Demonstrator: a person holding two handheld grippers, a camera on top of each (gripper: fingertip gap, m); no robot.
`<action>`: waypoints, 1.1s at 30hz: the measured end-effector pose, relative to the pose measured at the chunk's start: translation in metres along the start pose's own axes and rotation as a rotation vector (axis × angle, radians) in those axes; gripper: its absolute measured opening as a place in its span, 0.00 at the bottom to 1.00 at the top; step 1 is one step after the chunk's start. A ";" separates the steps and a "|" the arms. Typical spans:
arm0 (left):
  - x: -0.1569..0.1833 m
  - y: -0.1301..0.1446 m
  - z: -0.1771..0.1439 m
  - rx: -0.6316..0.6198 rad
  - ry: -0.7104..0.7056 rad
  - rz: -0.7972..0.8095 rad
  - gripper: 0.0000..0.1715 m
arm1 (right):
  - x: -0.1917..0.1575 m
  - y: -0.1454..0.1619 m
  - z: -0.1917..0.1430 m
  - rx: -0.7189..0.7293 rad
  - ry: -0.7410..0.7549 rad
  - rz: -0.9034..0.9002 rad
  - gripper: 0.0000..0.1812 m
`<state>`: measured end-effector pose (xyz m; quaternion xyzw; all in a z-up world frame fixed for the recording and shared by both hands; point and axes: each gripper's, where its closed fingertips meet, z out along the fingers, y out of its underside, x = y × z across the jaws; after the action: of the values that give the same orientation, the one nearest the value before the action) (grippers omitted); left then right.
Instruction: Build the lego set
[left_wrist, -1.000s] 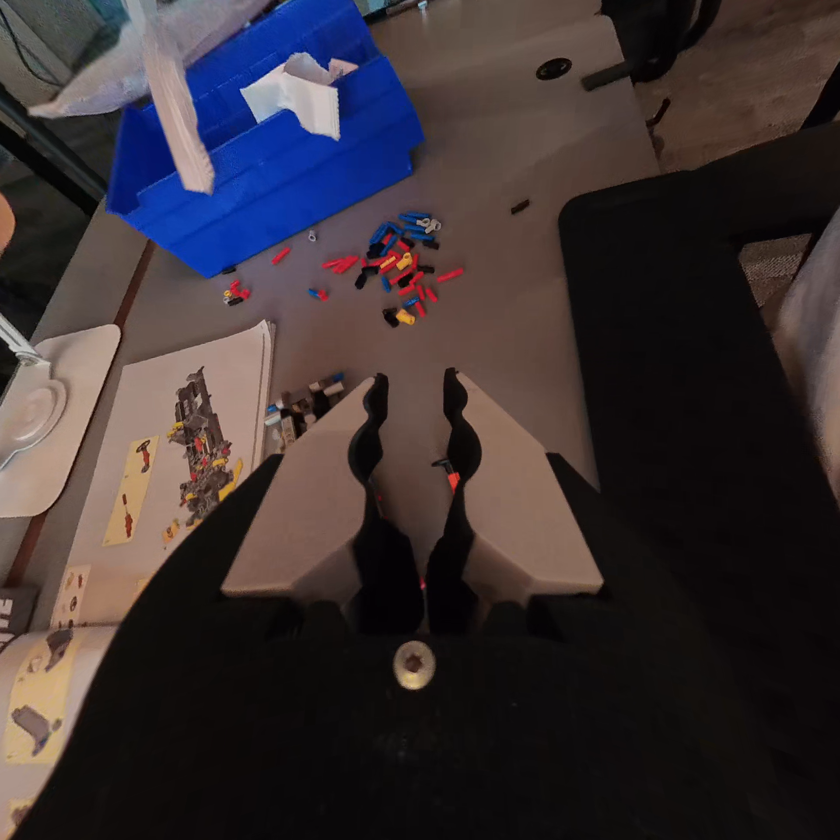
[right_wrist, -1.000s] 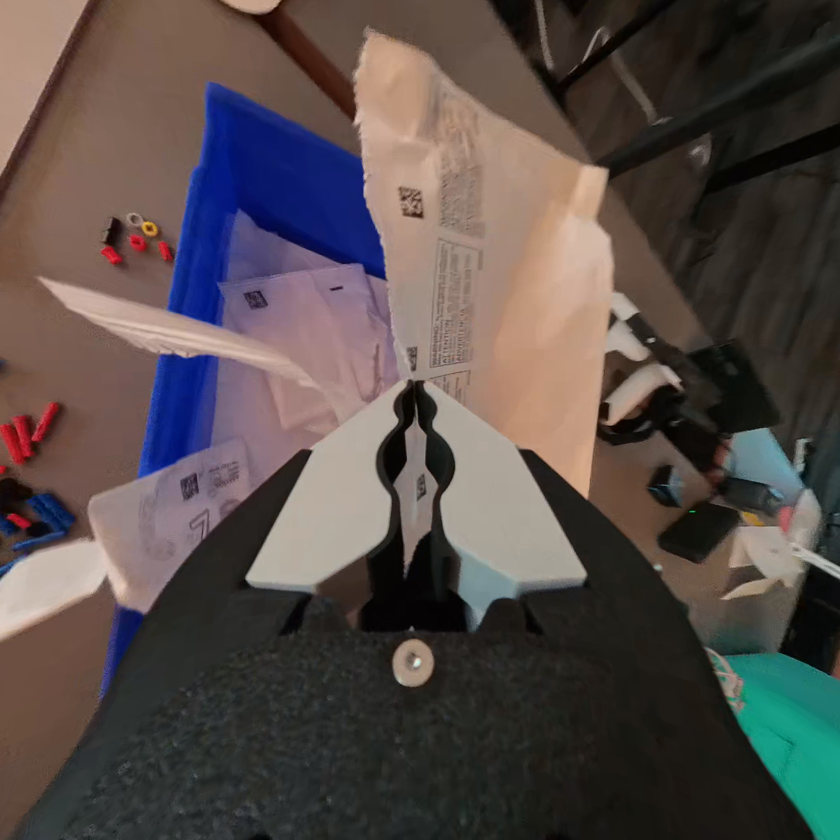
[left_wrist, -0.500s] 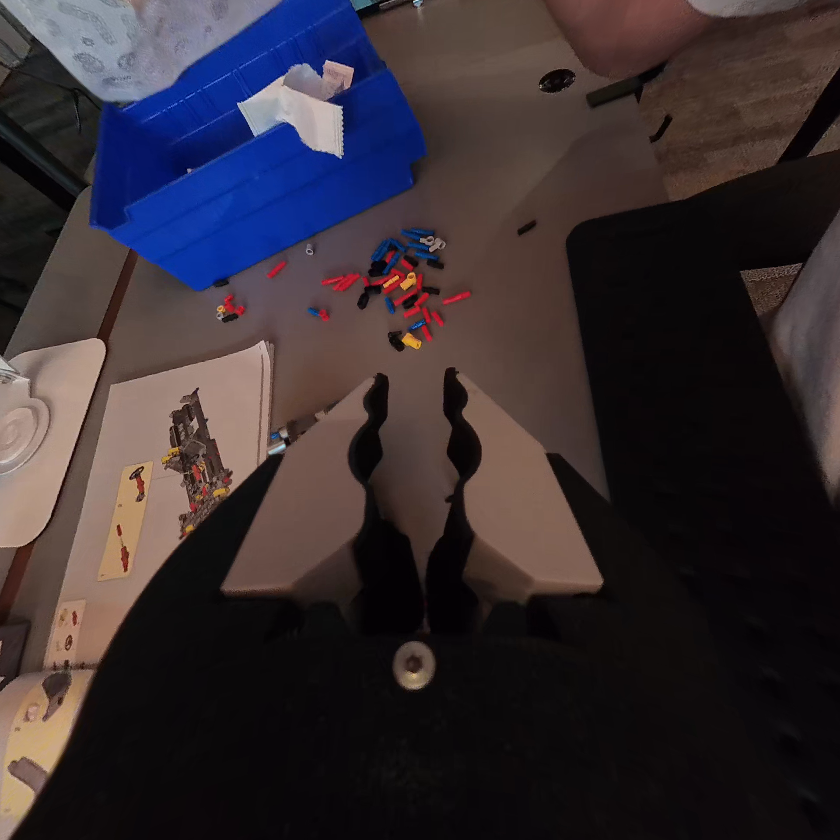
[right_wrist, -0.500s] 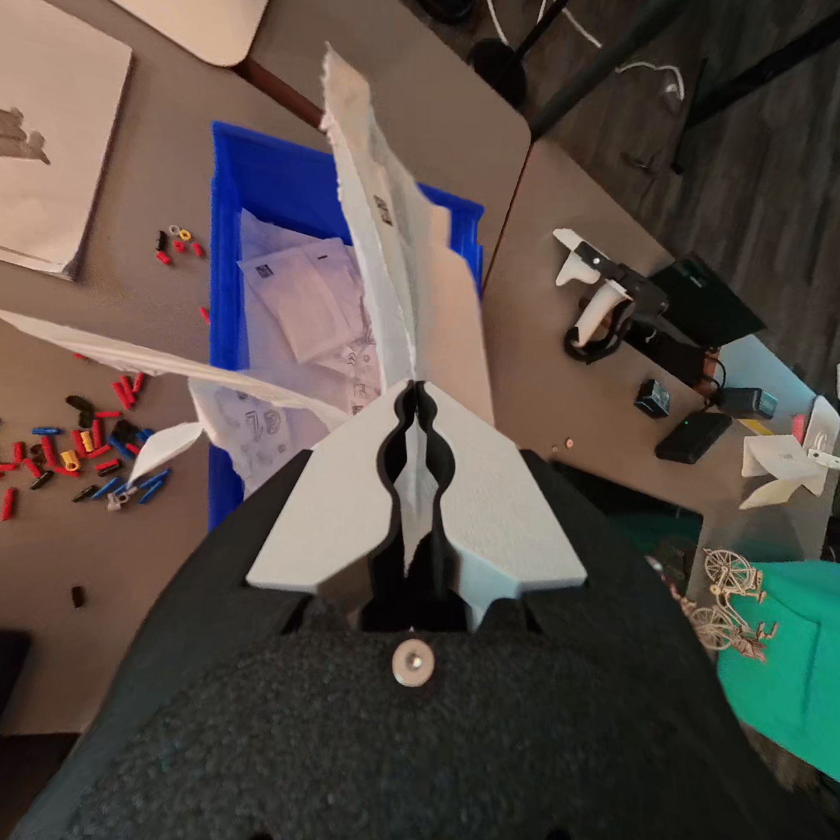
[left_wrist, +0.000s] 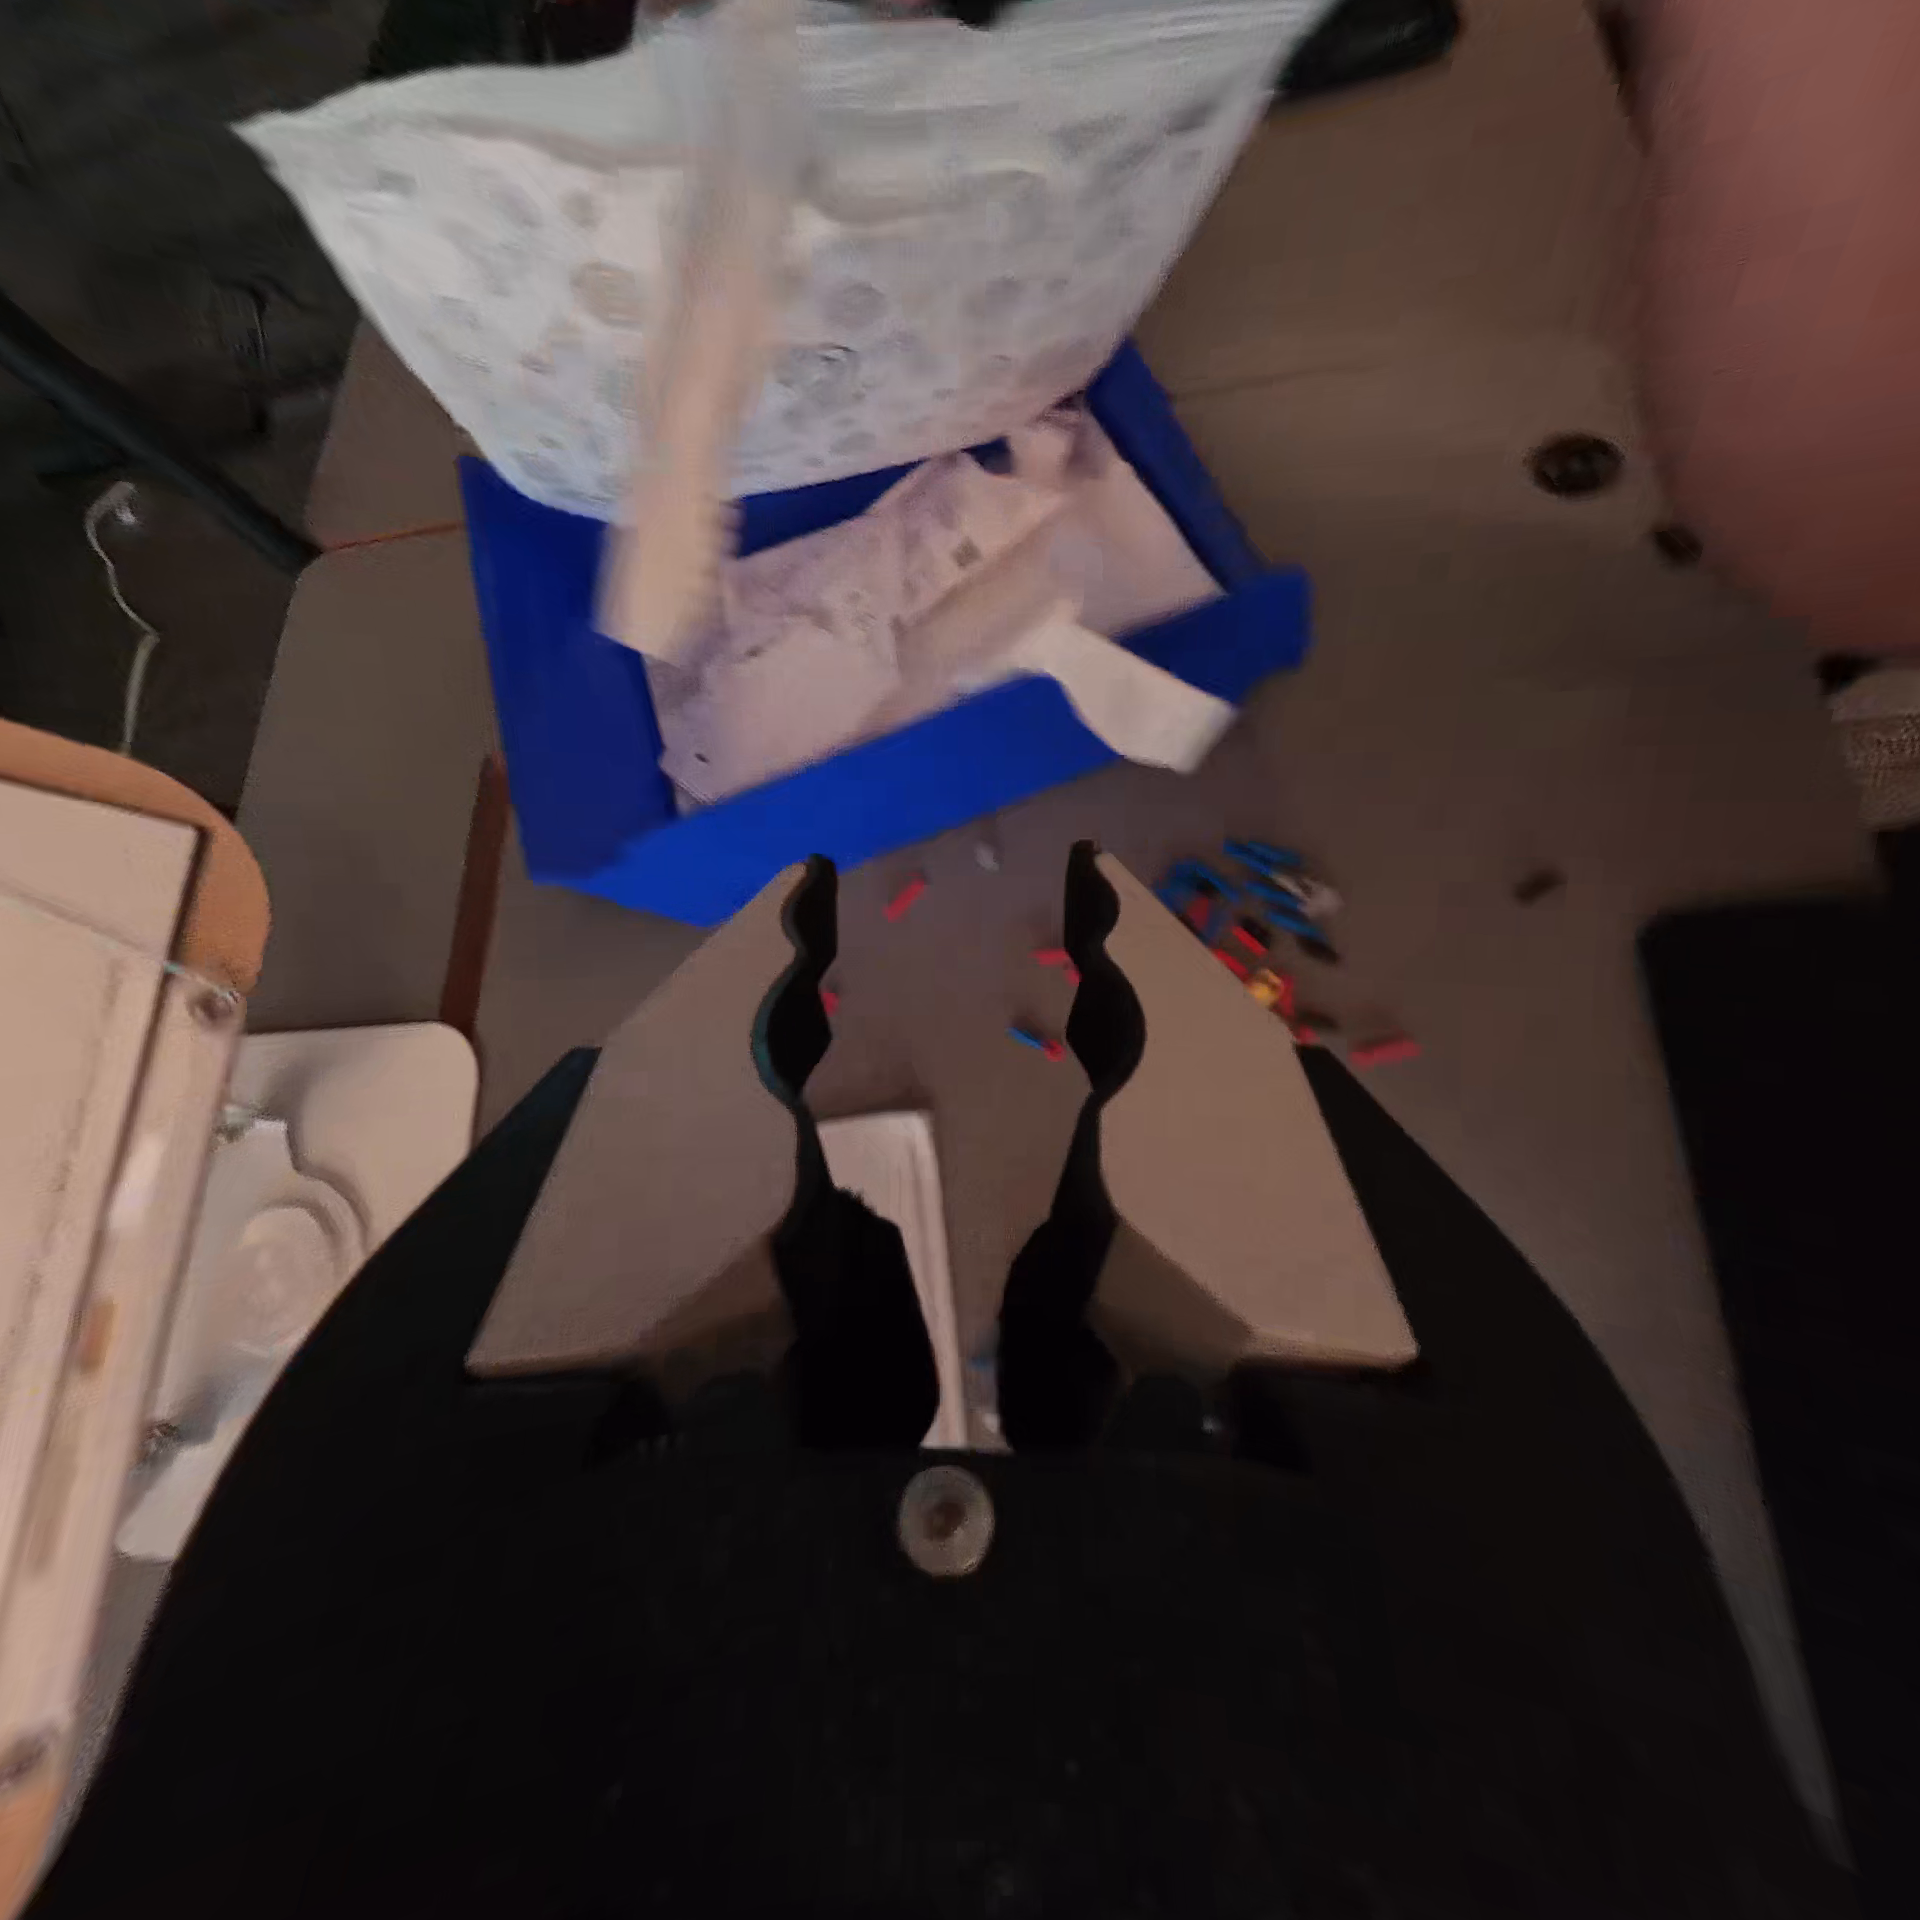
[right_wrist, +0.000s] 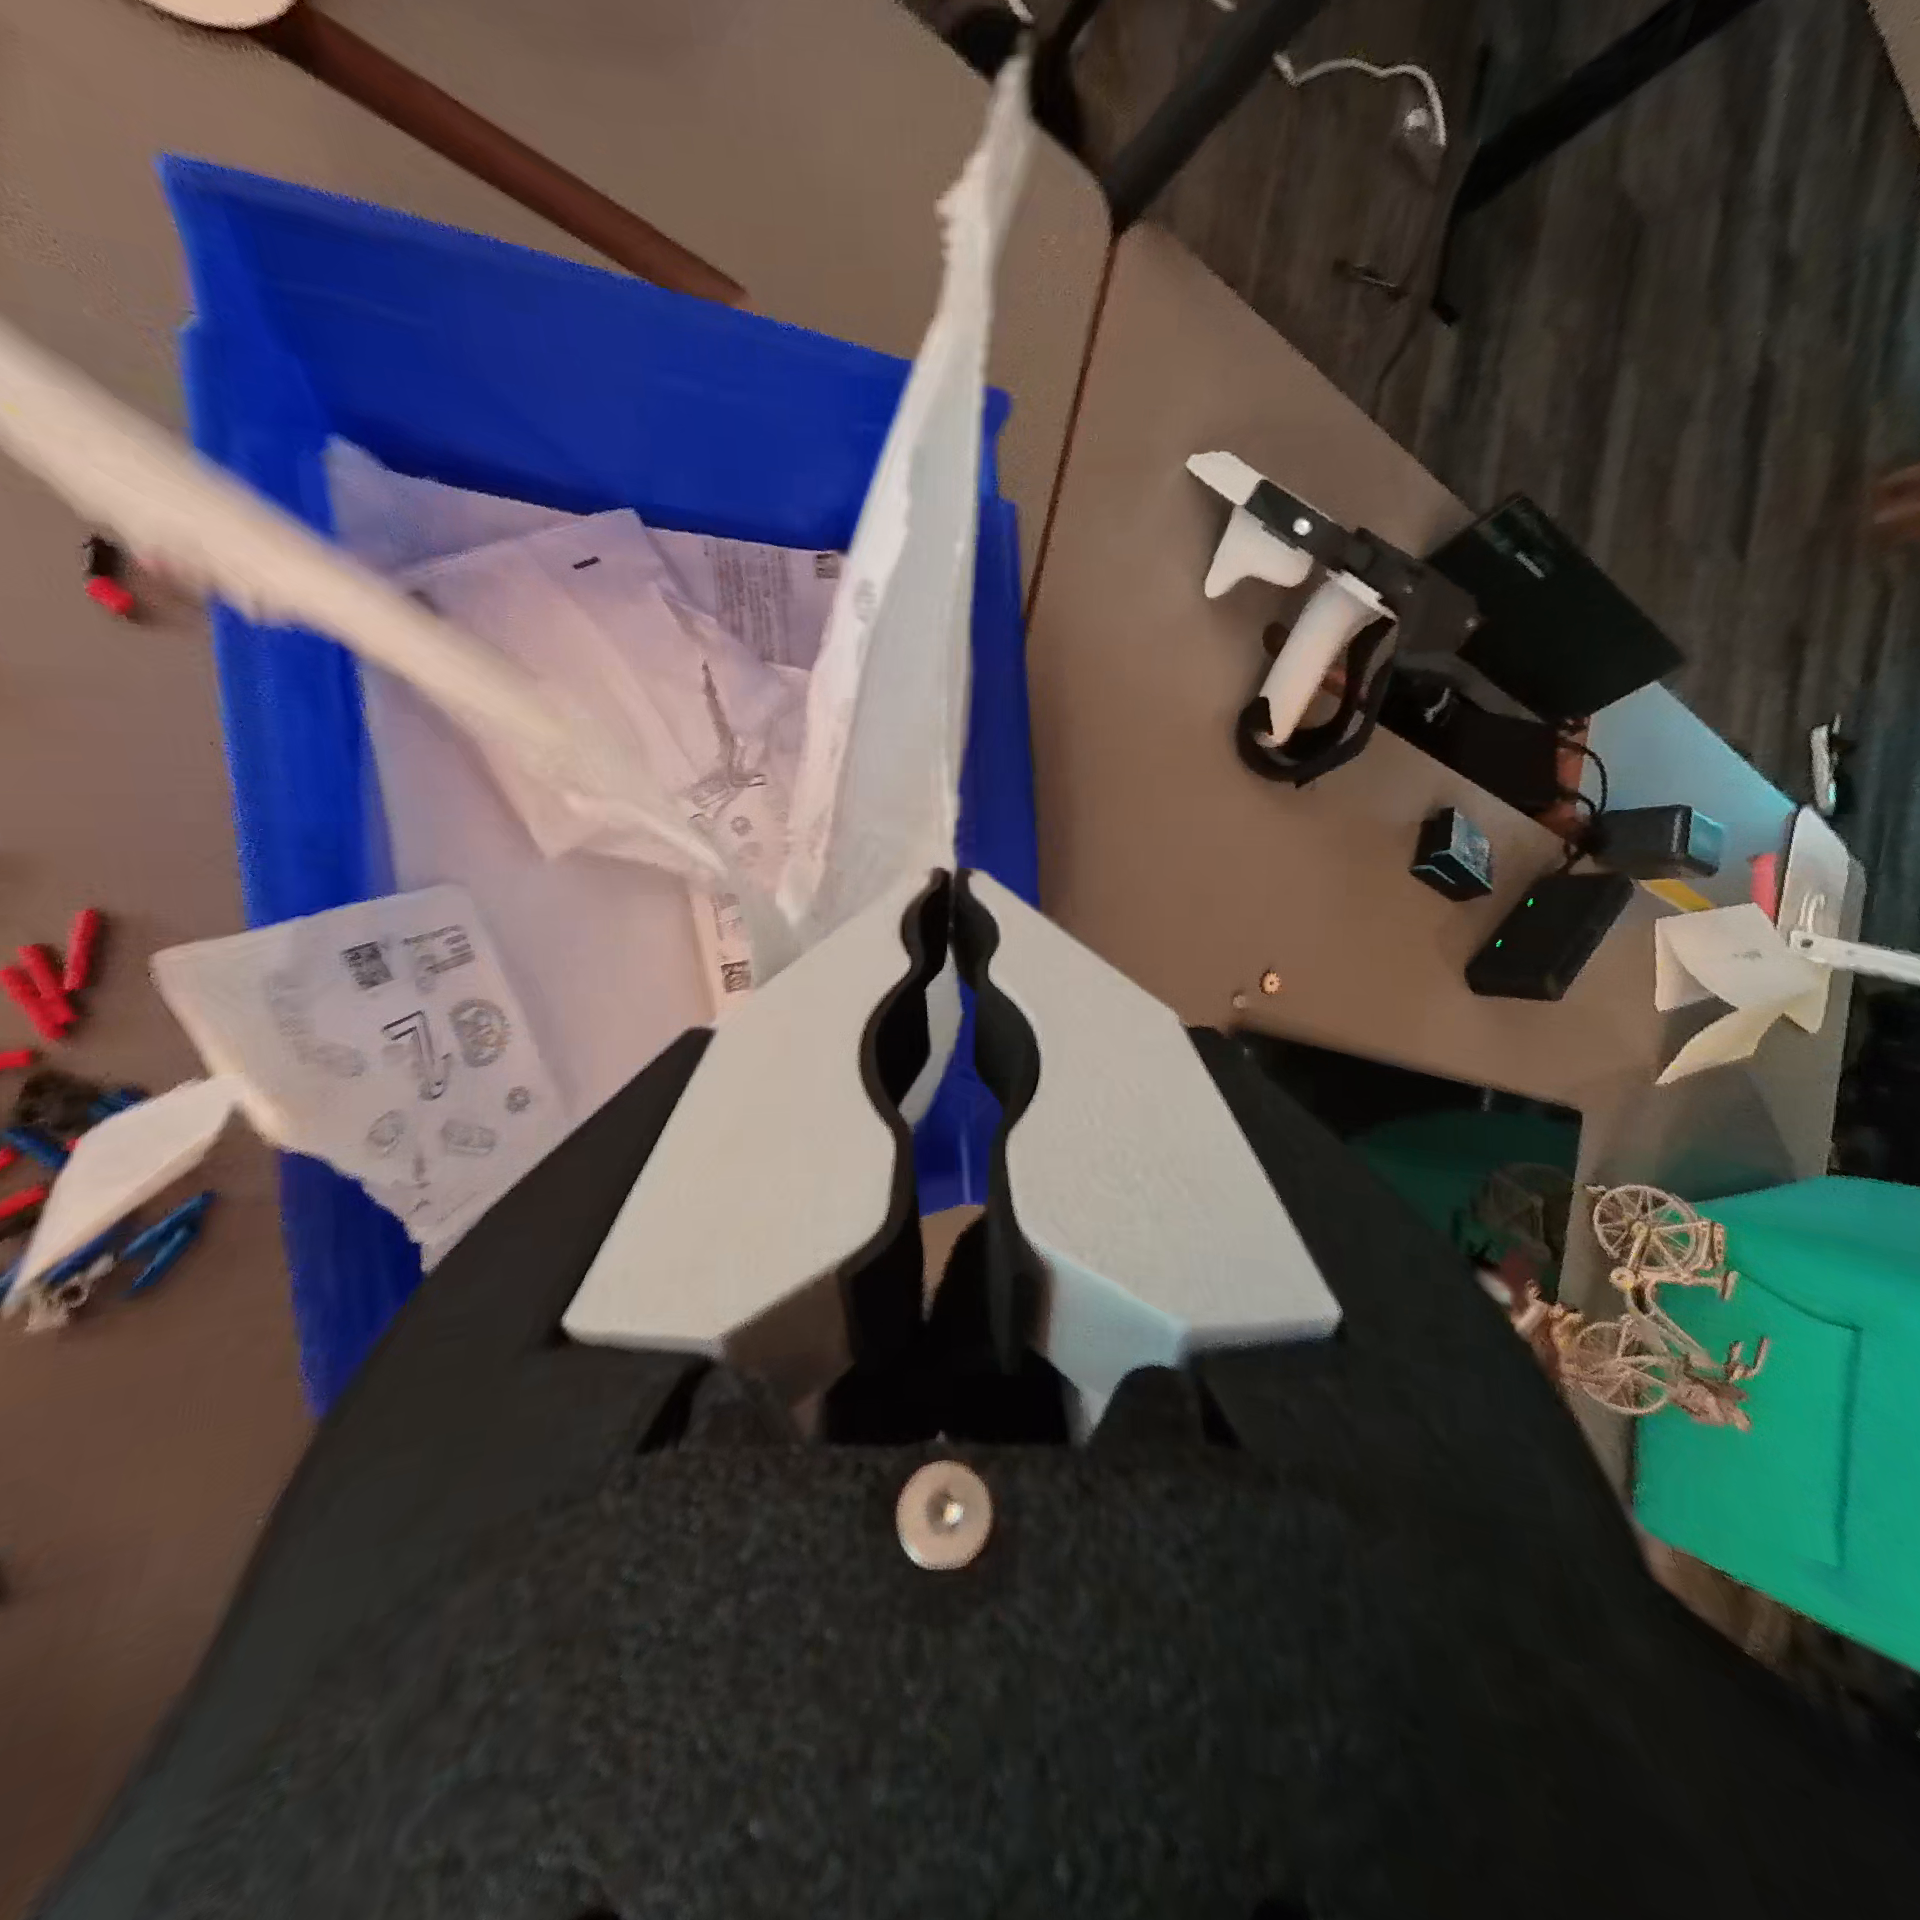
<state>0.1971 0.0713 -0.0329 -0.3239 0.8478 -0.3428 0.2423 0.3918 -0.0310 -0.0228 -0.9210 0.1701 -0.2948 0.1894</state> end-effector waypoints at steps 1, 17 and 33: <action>-0.018 -0.010 0.017 -0.038 0.018 -0.010 0.26 | 0.005 0.004 0.002 0.005 -0.004 0.042 0.00; -0.053 0.009 0.213 -0.568 0.469 0.385 0.46 | 0.078 0.047 0.001 0.197 -0.047 0.399 0.00; -0.062 0.031 0.212 -0.653 0.428 0.430 0.36 | 0.067 0.051 0.000 0.193 -0.073 0.376 0.00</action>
<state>0.3608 0.0431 -0.1814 -0.1216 0.9908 -0.0580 0.0121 0.4331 -0.1042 -0.0132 -0.8607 0.3032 -0.2357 0.3343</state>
